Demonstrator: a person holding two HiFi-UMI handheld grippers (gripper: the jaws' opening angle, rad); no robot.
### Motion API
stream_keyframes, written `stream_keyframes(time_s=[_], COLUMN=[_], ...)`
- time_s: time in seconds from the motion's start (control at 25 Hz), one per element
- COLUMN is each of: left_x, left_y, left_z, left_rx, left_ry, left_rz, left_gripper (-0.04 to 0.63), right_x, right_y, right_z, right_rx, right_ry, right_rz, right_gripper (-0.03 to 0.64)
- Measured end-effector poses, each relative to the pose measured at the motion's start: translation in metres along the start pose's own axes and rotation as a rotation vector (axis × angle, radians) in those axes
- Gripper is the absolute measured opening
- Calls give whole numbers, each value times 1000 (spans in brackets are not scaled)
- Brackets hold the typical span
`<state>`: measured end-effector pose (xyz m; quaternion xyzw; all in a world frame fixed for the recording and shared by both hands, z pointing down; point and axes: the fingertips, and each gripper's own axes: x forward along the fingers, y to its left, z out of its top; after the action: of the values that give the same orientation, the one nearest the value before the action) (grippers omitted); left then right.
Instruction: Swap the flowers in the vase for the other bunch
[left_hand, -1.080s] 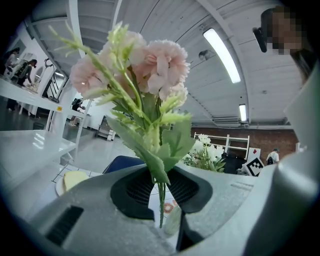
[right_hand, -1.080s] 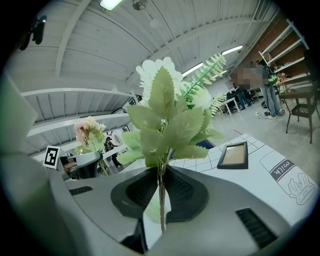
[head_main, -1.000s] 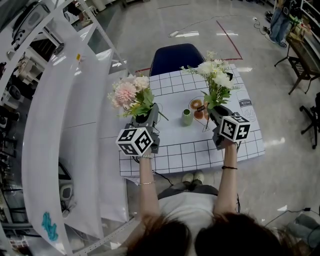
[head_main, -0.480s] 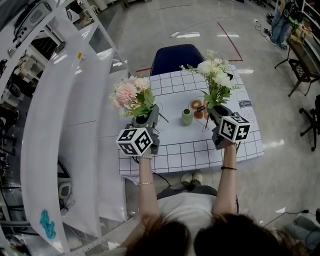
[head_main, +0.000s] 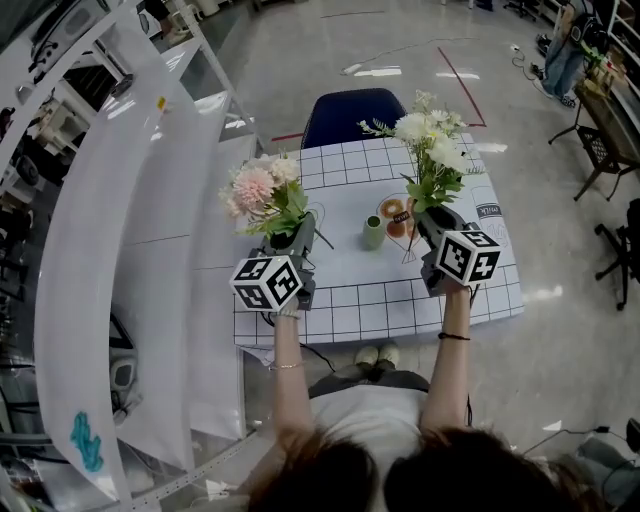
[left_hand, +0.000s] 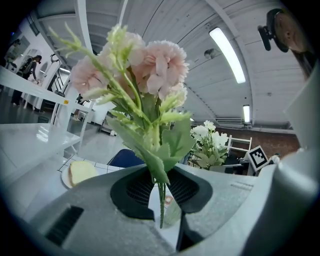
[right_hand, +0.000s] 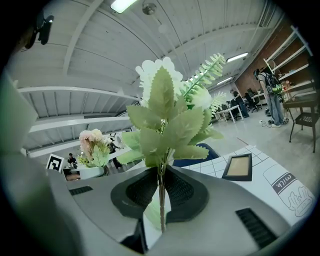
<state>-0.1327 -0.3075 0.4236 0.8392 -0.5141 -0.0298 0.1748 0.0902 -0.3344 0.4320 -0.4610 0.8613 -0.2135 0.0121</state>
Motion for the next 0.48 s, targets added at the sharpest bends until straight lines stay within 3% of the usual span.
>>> stream_keyframes(time_s=[0.48], left_x=[-11], left_y=[13], left_z=[-6], left_rx=[-22], left_ry=[8], left_rz=[12], left_gripper=[77], right_x=[9], right_y=[19], right_z=[18], right_rx=[-30], right_ry=[-62], right_rz=[17], right_gripper=[43])
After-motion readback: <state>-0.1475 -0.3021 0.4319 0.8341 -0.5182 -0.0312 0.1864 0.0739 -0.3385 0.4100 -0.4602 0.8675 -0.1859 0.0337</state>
